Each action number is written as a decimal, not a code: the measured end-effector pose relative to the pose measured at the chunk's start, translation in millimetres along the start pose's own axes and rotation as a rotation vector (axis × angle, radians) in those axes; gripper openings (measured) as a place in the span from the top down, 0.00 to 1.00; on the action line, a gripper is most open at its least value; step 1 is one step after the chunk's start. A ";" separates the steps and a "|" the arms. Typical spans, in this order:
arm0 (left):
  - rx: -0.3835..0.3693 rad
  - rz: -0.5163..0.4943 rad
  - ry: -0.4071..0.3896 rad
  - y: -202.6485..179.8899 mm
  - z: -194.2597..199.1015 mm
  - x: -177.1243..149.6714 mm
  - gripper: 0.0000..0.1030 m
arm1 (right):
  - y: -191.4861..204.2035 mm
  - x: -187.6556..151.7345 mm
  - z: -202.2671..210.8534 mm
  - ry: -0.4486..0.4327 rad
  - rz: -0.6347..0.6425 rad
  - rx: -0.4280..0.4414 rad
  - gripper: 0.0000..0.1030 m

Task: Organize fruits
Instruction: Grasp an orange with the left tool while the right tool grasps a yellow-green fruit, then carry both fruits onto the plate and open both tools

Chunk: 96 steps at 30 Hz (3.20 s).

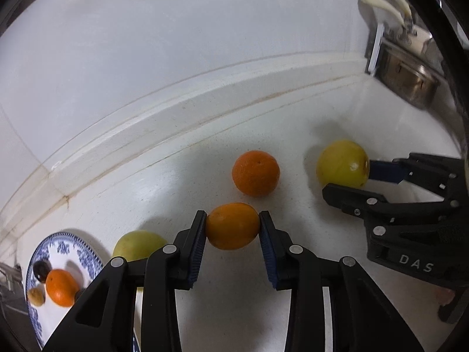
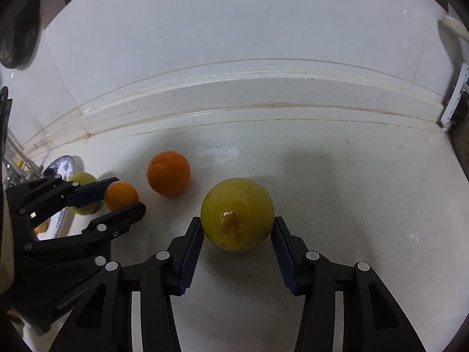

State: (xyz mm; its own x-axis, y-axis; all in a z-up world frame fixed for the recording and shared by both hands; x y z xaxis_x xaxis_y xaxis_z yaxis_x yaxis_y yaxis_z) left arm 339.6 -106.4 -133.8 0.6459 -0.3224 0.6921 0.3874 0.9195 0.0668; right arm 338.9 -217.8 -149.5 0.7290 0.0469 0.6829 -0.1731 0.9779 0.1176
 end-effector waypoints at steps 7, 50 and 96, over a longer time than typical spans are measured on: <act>-0.010 0.056 -0.051 8.5 34.0 -1.5 0.66 | 13.4 1.1 24.3 -0.048 0.006 0.021 0.53; 0.179 0.214 -0.256 100.3 205.8 -67.1 0.66 | 162.0 -6.6 134.9 -0.212 0.201 0.227 0.53; 0.254 0.389 -0.025 202.5 143.0 -165.0 0.66 | 255.5 -41.4 17.1 0.048 0.313 0.254 0.53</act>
State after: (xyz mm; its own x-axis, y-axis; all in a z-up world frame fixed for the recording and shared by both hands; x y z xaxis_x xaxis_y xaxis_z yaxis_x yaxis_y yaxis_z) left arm 217.4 165.2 -131.7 0.6938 0.0598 0.7177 -0.0555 0.9980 -0.0295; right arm 253.2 26.6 -135.4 0.6440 0.3498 0.6804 -0.5456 0.8335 0.0879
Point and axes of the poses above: each gripper's, at about its wrist camera, not at the fingertips, and z roughly against the way its jaws point, y to its left, x to its top, the point moved 5 cm from there along -z, roughly the way its jaws point, and after that the axes turned 7 degrees about -y, right-handed, at the moved point
